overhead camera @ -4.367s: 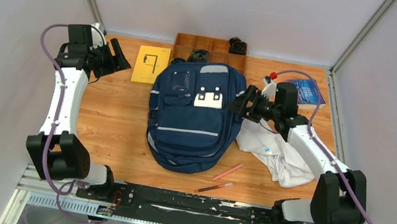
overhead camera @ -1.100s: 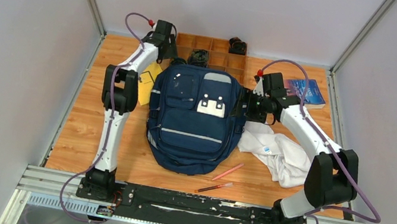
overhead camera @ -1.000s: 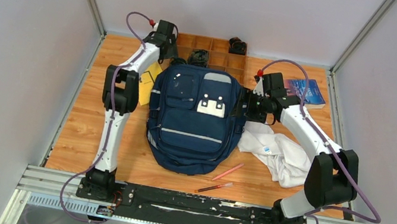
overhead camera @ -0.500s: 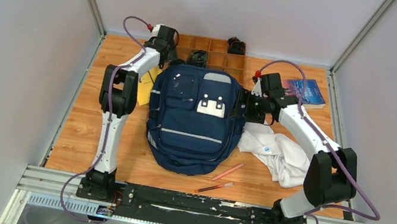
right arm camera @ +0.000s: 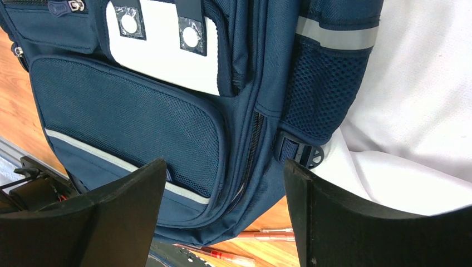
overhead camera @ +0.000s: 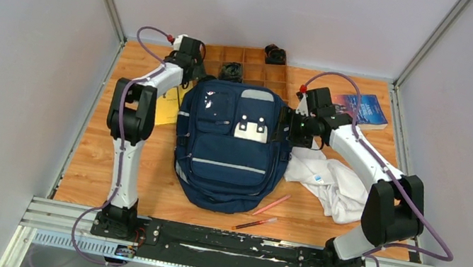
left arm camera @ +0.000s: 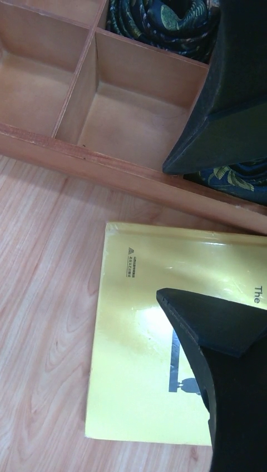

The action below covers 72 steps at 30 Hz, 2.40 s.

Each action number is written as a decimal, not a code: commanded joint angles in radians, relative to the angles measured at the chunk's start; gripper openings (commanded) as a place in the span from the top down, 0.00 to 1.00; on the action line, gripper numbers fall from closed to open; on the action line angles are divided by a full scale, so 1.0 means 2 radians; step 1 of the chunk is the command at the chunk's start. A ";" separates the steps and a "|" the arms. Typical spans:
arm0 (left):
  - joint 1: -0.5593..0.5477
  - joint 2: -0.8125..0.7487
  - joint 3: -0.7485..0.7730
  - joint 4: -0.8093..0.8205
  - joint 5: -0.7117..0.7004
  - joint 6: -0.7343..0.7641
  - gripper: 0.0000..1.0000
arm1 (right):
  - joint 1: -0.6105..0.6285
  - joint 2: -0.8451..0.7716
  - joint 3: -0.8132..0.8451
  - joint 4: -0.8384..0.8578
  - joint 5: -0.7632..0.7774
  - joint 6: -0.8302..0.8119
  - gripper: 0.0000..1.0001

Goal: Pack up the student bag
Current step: Adjust the distractor at the center of the board, then move the book to the center of the board.

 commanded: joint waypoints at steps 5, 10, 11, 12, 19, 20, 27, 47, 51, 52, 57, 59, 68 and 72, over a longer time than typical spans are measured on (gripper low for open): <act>0.002 -0.060 -0.057 0.060 0.051 0.029 0.17 | 0.011 -0.011 -0.002 -0.014 0.003 -0.002 0.20; 0.002 -0.091 -0.072 0.107 0.076 0.042 0.16 | 0.016 -0.012 0.001 -0.015 0.005 -0.001 0.20; 0.003 -0.094 -0.072 0.110 0.082 0.042 0.16 | 0.018 -0.012 0.001 -0.015 0.005 0.000 0.20; 0.003 -0.097 -0.073 0.109 0.082 0.041 0.16 | 0.019 -0.012 0.002 -0.015 0.006 -0.001 0.20; 0.007 -0.100 -0.072 0.049 0.030 0.037 0.17 | 0.025 -0.015 0.000 -0.016 0.009 0.001 0.20; 0.007 -0.095 -0.068 0.035 0.019 0.036 0.17 | 0.025 -0.015 -0.001 -0.016 0.009 0.001 0.20; 0.009 -0.075 -0.064 -0.007 -0.019 0.028 0.17 | 0.029 -0.014 -0.001 -0.017 0.010 0.000 0.20; 0.008 0.061 0.076 -0.140 -0.038 0.048 0.16 | 0.034 0.007 0.014 -0.017 0.008 0.001 0.20; 0.008 0.062 0.071 -0.158 -0.029 0.054 0.17 | 0.039 0.017 0.026 -0.018 0.006 0.000 0.20; 0.008 0.061 0.072 -0.165 -0.031 0.055 0.17 | 0.040 0.018 0.028 -0.018 0.006 0.000 0.20; 0.011 0.040 0.049 -0.194 -0.060 0.050 0.17 | 0.044 0.022 0.032 -0.018 0.005 -0.002 0.20; 0.017 0.024 0.028 -0.194 -0.057 0.044 0.17 | 0.044 0.024 0.032 -0.017 0.003 -0.002 0.20; 0.045 -0.050 -0.091 -0.161 -0.052 0.043 0.18 | 0.051 0.019 0.032 -0.015 0.000 -0.006 0.20; 0.054 -0.088 -0.125 -0.156 -0.059 0.044 0.18 | 0.054 0.015 0.030 -0.015 0.000 -0.010 0.20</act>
